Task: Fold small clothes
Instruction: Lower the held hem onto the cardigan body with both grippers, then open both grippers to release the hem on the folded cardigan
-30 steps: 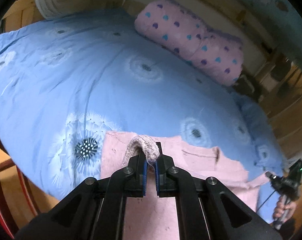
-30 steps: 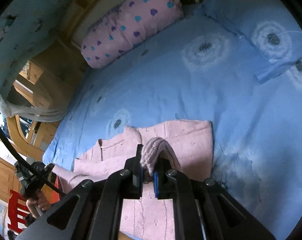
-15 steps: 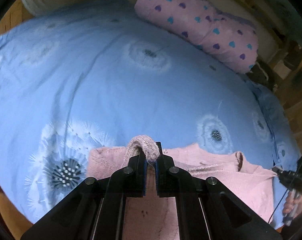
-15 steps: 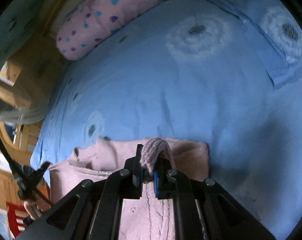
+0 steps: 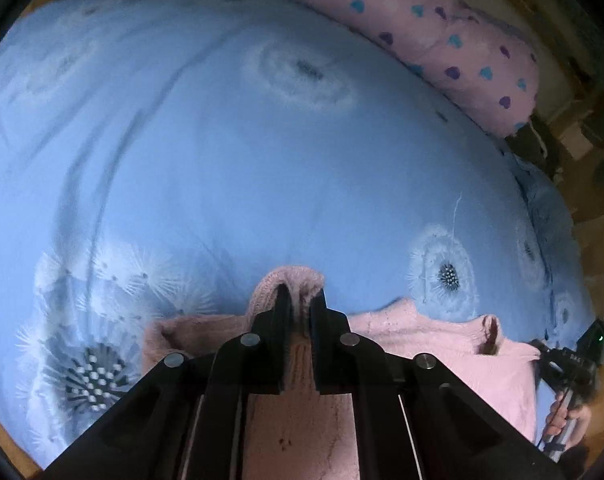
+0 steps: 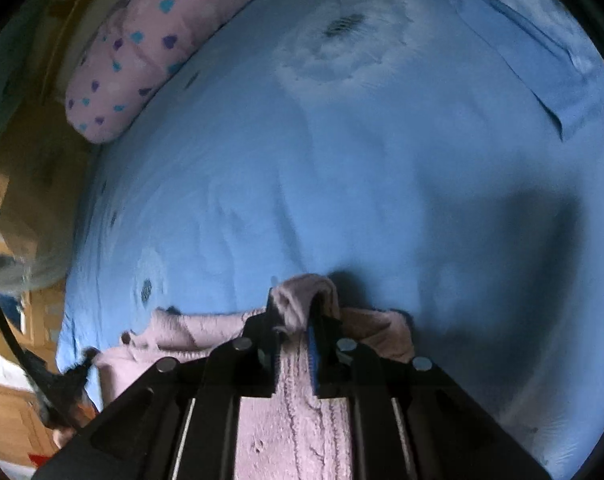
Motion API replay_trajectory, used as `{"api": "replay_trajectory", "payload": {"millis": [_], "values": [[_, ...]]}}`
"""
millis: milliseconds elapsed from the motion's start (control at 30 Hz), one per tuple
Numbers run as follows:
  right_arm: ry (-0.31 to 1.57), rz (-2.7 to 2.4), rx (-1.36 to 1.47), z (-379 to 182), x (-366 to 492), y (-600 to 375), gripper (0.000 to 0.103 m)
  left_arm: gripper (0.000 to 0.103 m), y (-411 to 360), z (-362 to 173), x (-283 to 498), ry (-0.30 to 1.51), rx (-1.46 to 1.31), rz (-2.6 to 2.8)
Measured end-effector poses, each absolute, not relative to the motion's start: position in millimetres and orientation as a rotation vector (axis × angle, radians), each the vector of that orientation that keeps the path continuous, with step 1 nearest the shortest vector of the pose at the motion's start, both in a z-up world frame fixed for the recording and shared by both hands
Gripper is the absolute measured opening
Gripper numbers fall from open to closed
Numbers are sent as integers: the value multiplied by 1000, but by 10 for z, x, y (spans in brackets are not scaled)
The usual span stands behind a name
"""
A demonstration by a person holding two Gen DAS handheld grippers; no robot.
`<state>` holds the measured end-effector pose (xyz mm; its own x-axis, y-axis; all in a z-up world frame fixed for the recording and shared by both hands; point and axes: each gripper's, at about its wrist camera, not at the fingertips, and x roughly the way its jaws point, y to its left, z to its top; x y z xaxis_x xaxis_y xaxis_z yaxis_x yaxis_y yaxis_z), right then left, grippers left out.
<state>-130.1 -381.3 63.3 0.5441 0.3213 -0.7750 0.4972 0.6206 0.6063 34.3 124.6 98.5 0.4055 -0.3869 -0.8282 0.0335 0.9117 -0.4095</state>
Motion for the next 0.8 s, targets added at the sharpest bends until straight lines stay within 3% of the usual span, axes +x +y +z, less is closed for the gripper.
{"api": "replay_trajectory", "payload": {"millis": [100,133,200,333,567,633,700,767,800], "values": [[995,-146,980,685,-1396,-3864,37,2,1396,1111,278,1050,-480,-304],[981,-182,953,746,-1444,-3879,58,11,1447,1182,244,1017,-501,-302],[929,-257,879,908,-1555,-3908,70,15,1552,1343,167,959,-522,-293],[855,-304,783,1114,-1781,-3923,73,16,1625,1450,-6,989,-508,-289],[934,-103,732,928,-1926,-3544,73,16,1555,1258,-366,1152,-367,-257],[971,-60,613,896,-1902,-3335,72,16,1487,1171,-435,1187,-333,-244],[986,-49,528,850,-1884,-3185,63,16,1417,1095,-483,1204,-302,-215],[1014,-34,499,793,-1845,-3111,14,16,1368,1040,-530,1211,-280,-198],[1009,-21,492,808,-1843,-3094,14,16,1336,1016,-558,1208,-257,-181]]}}
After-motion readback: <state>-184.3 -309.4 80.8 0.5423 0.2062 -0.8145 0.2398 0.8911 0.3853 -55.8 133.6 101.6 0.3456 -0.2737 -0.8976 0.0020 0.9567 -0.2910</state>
